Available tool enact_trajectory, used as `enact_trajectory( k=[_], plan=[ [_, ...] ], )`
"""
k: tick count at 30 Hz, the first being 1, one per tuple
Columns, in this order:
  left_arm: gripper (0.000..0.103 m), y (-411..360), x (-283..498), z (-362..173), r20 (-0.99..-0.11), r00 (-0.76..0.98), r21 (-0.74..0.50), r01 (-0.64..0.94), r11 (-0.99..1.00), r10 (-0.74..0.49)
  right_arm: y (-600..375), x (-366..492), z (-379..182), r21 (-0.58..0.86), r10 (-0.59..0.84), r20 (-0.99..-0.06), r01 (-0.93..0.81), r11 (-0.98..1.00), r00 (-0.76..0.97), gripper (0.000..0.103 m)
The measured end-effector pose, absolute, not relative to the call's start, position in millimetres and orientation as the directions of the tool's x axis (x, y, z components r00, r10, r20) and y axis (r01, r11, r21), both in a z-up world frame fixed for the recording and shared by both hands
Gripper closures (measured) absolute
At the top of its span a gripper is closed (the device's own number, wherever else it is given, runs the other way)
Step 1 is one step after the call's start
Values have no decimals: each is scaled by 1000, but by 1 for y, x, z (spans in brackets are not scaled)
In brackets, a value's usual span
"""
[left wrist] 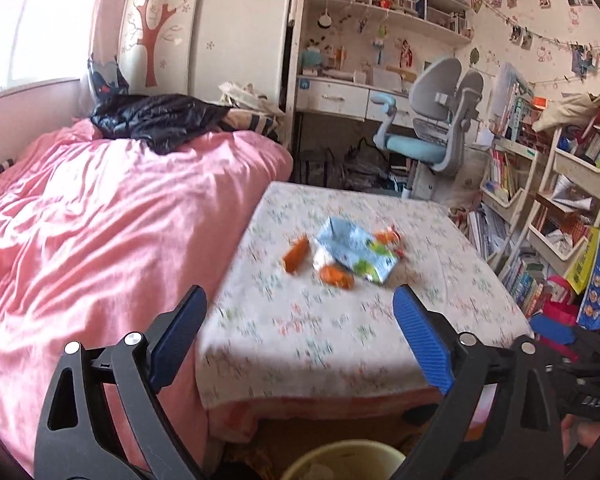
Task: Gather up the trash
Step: 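Raise both open grippers from the bin back over the table, then grasp the blue cow-print milk carton with the right gripper while the left grasps an orange snack stick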
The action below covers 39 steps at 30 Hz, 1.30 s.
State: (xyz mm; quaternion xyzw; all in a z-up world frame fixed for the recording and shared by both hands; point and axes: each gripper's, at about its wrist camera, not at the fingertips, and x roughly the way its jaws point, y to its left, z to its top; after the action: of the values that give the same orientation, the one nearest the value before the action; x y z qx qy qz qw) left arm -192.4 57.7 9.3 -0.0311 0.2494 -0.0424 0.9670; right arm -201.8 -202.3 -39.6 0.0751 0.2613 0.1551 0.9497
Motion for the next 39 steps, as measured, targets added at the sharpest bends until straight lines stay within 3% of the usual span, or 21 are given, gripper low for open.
enact_trajectory(
  k=[5,7,8,11,22,39],
  plan=[
    [11,72,-159,10,-479,876,-95,9,995,-54,-204,-174,-14,138,318,-441,-287,948,840,19],
    [11,76,-147,-4,-525,851,-90,-28,995,-23,-208,-166,-17,118,300,-429,-277,954,852,19],
    [11,79,-140,-9,-564,825,-104,-44,994,-23,-210,-163,-23,118,289,-435,-265,957,852,19],
    [11,80,-135,-11,-556,830,-116,-27,993,-42,-216,-150,-34,200,304,-485,-234,951,820,19],
    [11,69,-97,-33,-613,788,-94,1,996,-59,-197,-133,-32,98,308,-476,-299,949,824,19],
    [11,61,28,-73,-707,703,-60,53,997,-80,-165,-2,-67,86,363,-580,-388,918,729,19]
  ],
)
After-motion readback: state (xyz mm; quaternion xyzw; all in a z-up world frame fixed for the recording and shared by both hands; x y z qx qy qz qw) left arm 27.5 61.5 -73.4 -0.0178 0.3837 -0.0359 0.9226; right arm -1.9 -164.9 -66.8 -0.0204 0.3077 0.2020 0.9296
